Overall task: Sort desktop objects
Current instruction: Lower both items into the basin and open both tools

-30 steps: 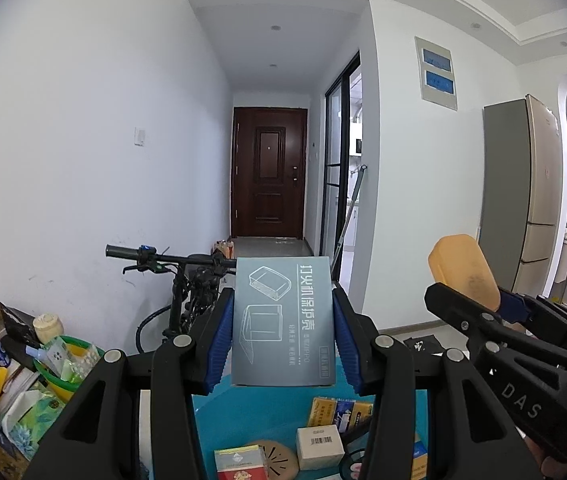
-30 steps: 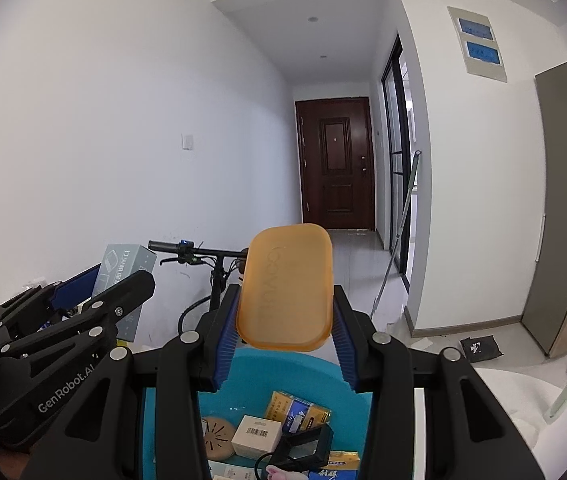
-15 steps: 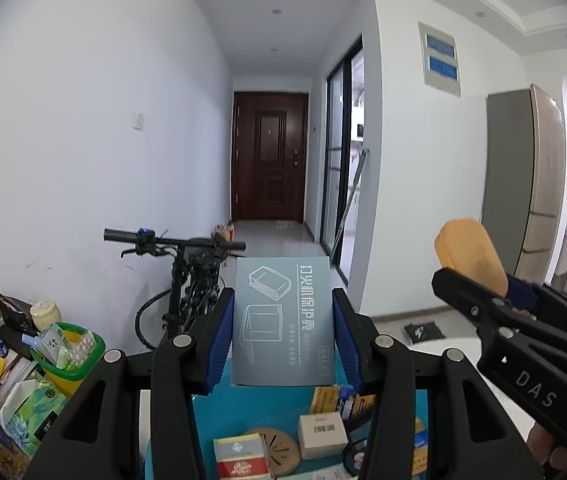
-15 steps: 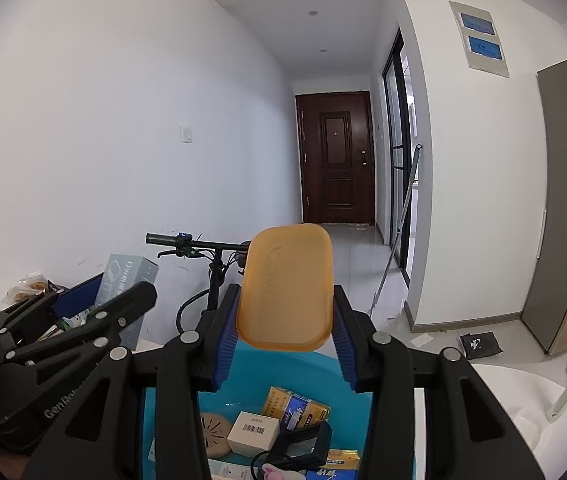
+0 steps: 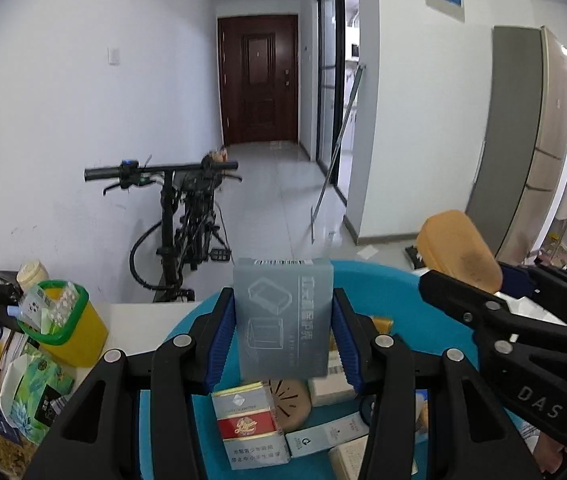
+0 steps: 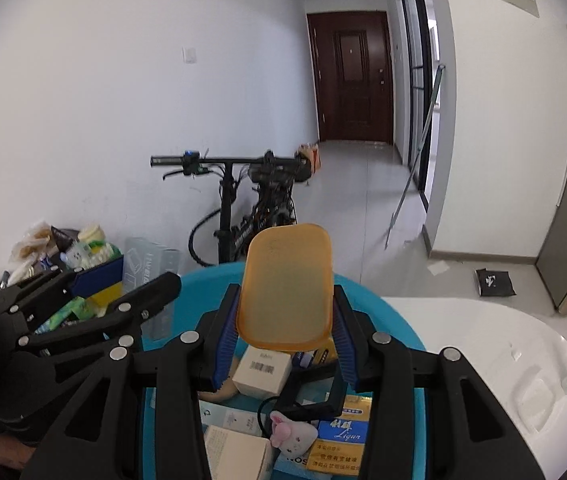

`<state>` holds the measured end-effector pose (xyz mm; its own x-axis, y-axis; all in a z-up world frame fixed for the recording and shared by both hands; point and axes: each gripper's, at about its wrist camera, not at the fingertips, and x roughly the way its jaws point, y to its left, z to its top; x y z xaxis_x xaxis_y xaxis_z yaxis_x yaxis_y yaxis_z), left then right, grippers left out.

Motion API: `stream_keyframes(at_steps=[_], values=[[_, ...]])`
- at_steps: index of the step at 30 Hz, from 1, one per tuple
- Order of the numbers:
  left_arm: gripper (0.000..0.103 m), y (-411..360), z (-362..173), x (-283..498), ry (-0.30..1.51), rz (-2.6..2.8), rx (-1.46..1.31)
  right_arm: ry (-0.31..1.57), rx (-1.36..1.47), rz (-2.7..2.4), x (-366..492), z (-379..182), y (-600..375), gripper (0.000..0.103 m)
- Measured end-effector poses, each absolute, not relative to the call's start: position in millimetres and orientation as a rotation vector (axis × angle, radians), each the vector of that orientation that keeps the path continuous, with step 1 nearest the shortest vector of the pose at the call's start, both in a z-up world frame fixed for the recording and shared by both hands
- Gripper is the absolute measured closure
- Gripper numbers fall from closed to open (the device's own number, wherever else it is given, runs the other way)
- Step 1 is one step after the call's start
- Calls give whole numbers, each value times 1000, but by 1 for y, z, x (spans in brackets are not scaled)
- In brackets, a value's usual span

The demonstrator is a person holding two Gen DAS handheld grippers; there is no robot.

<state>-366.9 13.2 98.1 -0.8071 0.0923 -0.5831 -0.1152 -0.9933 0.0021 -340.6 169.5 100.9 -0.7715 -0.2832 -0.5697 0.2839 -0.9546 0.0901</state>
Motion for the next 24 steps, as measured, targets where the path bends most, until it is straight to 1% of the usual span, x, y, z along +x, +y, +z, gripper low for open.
stream_keyframes(at_steps=[5,10,16,24], values=[[54,10,78,-383,32,2846,-1075,-8,958,-2672,-351,90,172,62],[54,14,58,-396,81,2785,-1223,-19,1027,-2655,-361,77,175,61],[54,19,45,-401,90,2736,-1297,-2,1130,-2617,-371,60,172,61],[54,13,41,-408,87,2730,-1343,-76,1308,-2542,-384,38,183,61]])
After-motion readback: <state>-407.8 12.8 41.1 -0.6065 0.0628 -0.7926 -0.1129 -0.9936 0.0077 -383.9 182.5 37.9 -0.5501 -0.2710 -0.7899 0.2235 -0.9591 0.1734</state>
